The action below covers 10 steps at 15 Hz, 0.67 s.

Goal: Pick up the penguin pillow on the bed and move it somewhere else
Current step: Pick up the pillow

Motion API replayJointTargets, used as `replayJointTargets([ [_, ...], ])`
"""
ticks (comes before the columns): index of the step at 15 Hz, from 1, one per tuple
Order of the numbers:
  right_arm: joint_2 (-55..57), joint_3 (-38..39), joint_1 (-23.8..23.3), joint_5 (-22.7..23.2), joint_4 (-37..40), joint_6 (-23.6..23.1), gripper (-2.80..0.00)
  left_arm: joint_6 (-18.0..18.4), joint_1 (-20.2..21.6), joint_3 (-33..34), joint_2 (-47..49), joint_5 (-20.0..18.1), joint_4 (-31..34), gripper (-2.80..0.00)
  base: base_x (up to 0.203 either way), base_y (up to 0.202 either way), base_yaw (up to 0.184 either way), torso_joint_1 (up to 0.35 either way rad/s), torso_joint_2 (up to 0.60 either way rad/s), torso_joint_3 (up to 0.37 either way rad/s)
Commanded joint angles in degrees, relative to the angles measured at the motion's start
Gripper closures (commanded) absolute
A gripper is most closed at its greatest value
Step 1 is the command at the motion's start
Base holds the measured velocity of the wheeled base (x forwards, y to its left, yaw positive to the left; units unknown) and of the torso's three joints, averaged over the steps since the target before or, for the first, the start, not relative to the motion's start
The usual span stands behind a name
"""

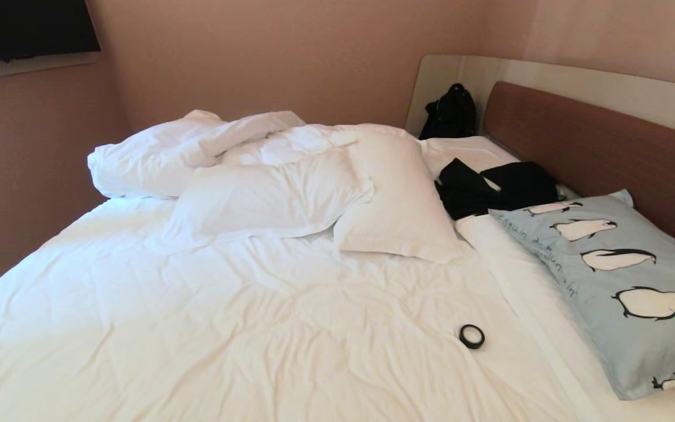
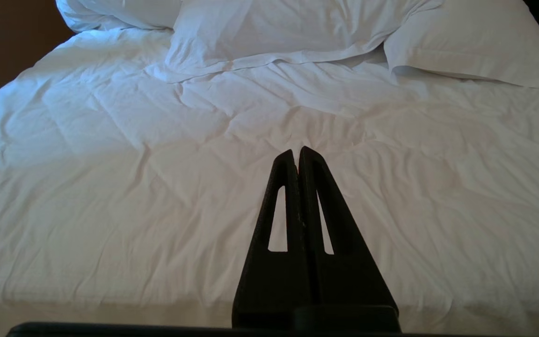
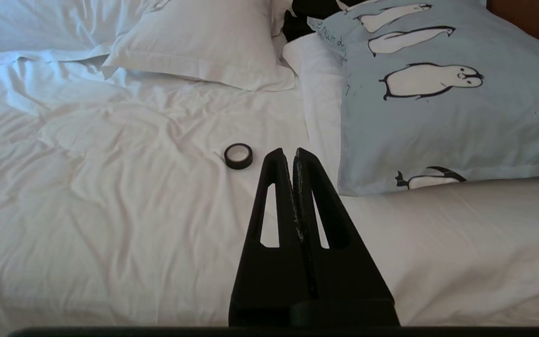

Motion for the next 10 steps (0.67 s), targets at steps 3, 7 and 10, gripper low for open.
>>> replayJointTargets([
  [3, 0.2, 0.1, 0.0, 0.2, 0.5, 0.4, 0.00, 0.0, 0.0, 0.1, 0.0, 0.0, 0.0, 0.00, 0.000, 0.000, 0.000, 0.000, 0.00, 0.000],
  [7, 0.1, 0.1, 0.0, 0.1, 0.6, 0.8, 0.00, 0.0, 0.0, 0.1, 0.0, 0.0, 0.0, 0.00, 0.000, 0.000, 0.000, 0.000, 0.00, 0.000],
  [10, 0.1, 0.1, 0.0, 0.0, 0.6, 0.6, 0.00, 0.0, 0.0, 0.1, 0.0, 0.0, 0.0, 0.00, 0.000, 0.000, 0.000, 0.000, 0.00, 0.000],
])
